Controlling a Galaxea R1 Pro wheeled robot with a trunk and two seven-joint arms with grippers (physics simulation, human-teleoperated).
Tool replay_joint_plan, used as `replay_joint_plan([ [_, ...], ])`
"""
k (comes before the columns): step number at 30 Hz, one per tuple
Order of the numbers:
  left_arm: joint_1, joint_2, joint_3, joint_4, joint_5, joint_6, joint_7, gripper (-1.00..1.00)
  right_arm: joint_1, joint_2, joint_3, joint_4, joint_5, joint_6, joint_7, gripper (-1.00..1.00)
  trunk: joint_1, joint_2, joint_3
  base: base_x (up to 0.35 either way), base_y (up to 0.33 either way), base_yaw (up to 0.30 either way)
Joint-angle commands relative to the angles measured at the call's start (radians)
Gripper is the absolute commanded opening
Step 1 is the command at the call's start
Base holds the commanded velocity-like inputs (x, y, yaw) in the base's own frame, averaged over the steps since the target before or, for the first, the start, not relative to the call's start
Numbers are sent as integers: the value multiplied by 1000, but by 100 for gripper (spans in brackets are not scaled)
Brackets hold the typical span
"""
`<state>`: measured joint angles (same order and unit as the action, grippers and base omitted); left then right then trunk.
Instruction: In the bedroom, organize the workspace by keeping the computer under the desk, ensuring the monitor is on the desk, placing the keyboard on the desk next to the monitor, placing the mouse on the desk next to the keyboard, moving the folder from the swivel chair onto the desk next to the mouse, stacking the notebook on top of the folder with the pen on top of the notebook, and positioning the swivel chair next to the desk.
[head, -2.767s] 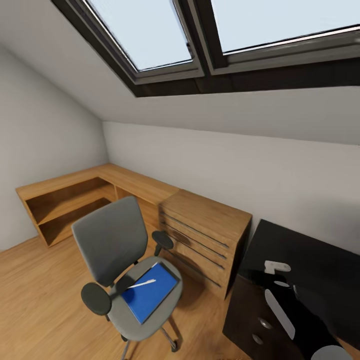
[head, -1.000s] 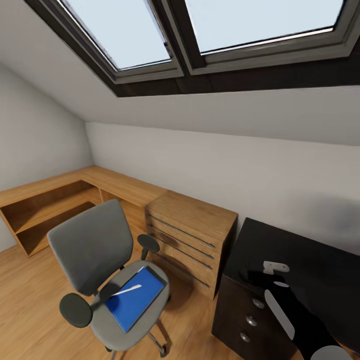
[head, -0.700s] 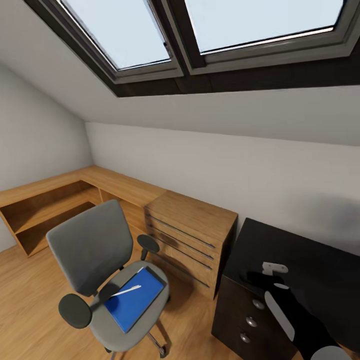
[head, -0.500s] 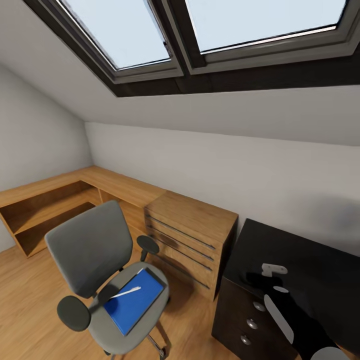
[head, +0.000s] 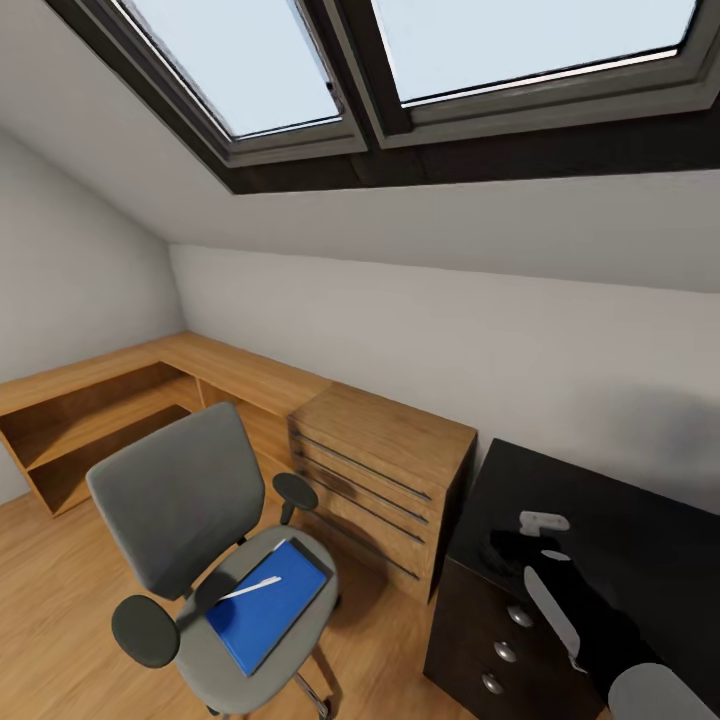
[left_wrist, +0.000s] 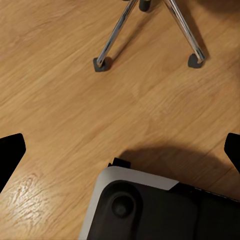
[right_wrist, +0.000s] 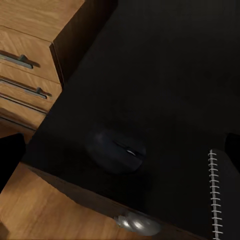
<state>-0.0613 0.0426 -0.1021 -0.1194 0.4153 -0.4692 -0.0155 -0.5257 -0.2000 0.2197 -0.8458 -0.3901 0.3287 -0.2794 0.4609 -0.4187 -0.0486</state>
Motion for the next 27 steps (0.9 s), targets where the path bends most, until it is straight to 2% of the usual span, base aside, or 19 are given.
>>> replay_joint_plan([
  [1,-1,0,-8,1,11,-4,-1,100,-34,-1,6,17,-10,29,-10,100,1,-2,-2,2,0,0],
  [4,-1,0,-8,1,11,-4,-1,100,-89,0,6,74,-12,53,-9,100,1,-2,-2,0,0,0],
  [5,-1,0,-8,1,11,-4,-1,100,-132,0,6,129,-13,62,-9,100,1,-2,-2,0,0,0],
  [7,-1,0,-8,1,11,-5,-1,100,-181,3,5,190,-15,68,-8,100,1,-2,-2,0,0,0],
  [9,-1,0,-8,1,11,-5,-1,100,-233,11,5,250,-17,72,-7,100,1,-2,-2,0,0,0],
  [10,-1,1,-8,1,11,-5,-1,100,-282,20,6,305,-17,75,-7,100,1,-2,-2,0,0,0],
  [14,-1,11,-7,1,12,-6,-1,100,-376,37,6,421,-14,77,-5,100,1,-2,-2,0,0,0],
  [19,-1,26,-6,1,13,-7,-1,100,-432,43,6,487,-16,81,6,100,12,-23,-12,0,0,0],
  [27,-1,40,-5,1,19,-8,-1,100,-451,45,4,532,-18,84,20,100,43,-79,-37,0,0,0],
])
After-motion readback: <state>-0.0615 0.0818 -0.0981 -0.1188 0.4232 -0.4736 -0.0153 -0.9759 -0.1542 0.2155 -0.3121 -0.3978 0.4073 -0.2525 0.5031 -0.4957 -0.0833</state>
